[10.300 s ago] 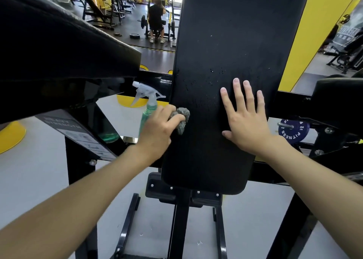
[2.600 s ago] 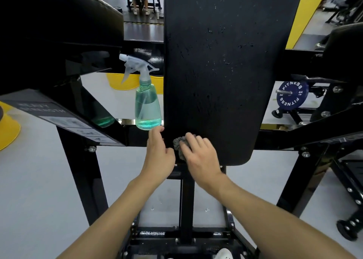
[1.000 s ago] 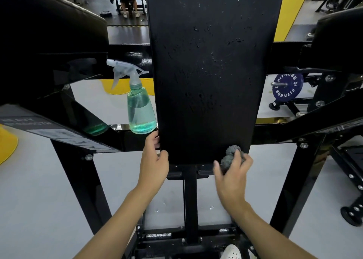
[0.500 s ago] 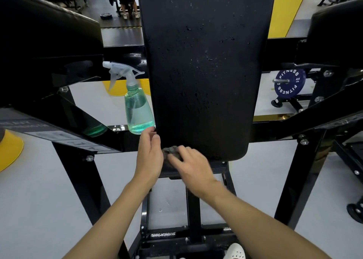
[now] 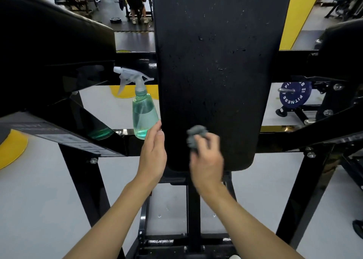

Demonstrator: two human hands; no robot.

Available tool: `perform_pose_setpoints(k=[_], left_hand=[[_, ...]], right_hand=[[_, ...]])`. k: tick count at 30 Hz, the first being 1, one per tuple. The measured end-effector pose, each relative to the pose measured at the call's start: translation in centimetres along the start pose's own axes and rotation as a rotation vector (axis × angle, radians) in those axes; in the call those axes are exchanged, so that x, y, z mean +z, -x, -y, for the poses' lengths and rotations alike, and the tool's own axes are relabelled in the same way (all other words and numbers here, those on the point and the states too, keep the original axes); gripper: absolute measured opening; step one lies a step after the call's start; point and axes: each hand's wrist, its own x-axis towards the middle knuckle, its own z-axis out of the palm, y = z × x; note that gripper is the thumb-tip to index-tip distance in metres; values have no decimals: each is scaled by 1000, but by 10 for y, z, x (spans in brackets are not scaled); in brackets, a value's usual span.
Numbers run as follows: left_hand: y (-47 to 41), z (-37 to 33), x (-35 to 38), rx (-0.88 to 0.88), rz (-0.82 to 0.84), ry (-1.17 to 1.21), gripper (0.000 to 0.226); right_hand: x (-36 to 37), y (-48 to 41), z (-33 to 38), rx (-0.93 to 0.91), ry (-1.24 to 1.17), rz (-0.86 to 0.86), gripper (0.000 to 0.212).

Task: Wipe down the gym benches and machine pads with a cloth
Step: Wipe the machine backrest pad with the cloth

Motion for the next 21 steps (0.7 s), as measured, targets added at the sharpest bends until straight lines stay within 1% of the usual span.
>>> perform_pose_setpoints(k=[1,2,4,5,6,7,9,11,12,15,17,18,19,21], left_hand=[[-1,-2,-1,-2,-2,-6,55],[-1,-5,-2,-5,2,-10,54],[-4,-13,-3,3,20,-4,42],[-7,-17,-4,18,20,-6,39],[-10,-23,-5,44,12,-20,39],[-13,-31,-5,85,-3,-33,41],[-20,-46,-4,161,-35,-36,44],[-26,-57,1,190,-48,-29,44],[-28,-61,3,184,-49,-13,44],[-28,-61,3,169,-38,13,43],[-29,-60,-2,157,-16,-3,43],[-31,-60,-3,154,-13,-6,44],[-32,-60,-4,158,-18,-12,48],[-34,-66,-4,151,-30,-8,54]], right_hand=[[9,-2,15,-111,6,52,26],[14,-6,26,-209,22,92,19],[13,-15,28,-358,63,142,5],[6,-21,21,-399,80,168,2],[-5,-27,9,-400,92,178,3],[-18,-33,-6,-355,86,158,4],[-49,-50,-37,-163,84,45,18],[-75,-66,-59,33,71,-89,22],[-81,-71,-64,96,62,-133,23],[-75,-73,-55,171,20,-202,26],[-57,-72,-32,187,-21,-216,27],[-45,-72,-17,157,-35,-200,27],[-32,-73,2,84,-43,-164,26],[-6,-80,41,-122,-36,-74,19]])
